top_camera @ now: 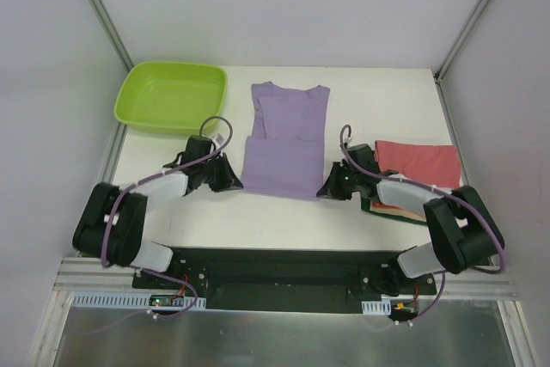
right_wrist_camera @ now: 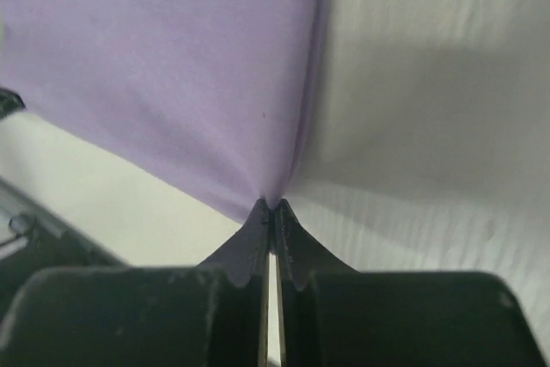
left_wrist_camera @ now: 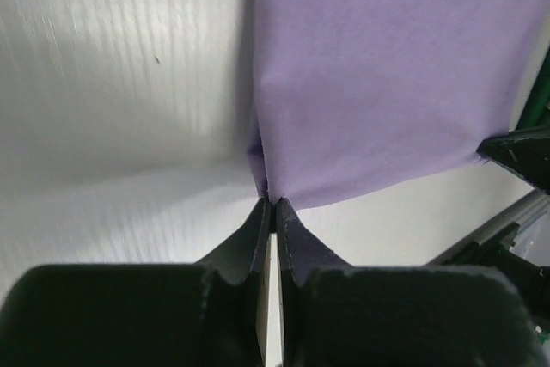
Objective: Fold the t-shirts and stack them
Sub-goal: Grab one side of the 2/3 rectangular tshirt with both arms, then fold the long partially folded tshirt into a neat square
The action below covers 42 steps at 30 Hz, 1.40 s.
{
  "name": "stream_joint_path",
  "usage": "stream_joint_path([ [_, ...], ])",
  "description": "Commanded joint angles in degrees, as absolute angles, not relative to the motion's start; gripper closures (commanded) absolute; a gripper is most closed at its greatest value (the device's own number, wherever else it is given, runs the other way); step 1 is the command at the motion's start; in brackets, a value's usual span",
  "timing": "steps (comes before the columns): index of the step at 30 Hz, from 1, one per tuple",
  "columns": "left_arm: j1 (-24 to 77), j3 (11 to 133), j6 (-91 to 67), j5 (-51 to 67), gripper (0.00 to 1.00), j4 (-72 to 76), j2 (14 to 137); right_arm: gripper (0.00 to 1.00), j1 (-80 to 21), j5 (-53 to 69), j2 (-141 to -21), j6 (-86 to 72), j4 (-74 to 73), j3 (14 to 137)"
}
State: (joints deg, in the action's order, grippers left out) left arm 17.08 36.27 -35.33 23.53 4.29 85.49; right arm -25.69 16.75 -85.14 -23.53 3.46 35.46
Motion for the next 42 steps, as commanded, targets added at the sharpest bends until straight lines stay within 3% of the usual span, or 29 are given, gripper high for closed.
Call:
stream_joint_path([
  [1, 18.1, 32.27, -36.3, 20.49, 1.0, 0.19, 69.65, 0.99, -27.42, 31.0, -74.99, -22.24, -6.57, 33.49],
  [9, 18.81, 30.23, -35.95, 14.15, 1.0, -13.61, 37.38, 0.99, -39.45, 42.26, -60.83, -19.68, -31.36, 41.21],
  [17, 18.81, 34.62, -36.47, 12.13, 1.0, -19.69, 28.13, 0.99, -47.19, 51.94, -52.57, -26.97, -27.43, 42.36],
  [27, 18.81, 37.53, -38.14, 12.3, 1.0, -13.81, 37.17, 0.99, -47.29, 45.97, -49.48, -27.07, -26.1, 41.84],
  [42, 18.81, 44.38, -36.74, 15.38, 1.0, -0.35, 56.94, 0.99, -26.99, 50.36, -50.71, -19.96, -26.81, 41.04],
])
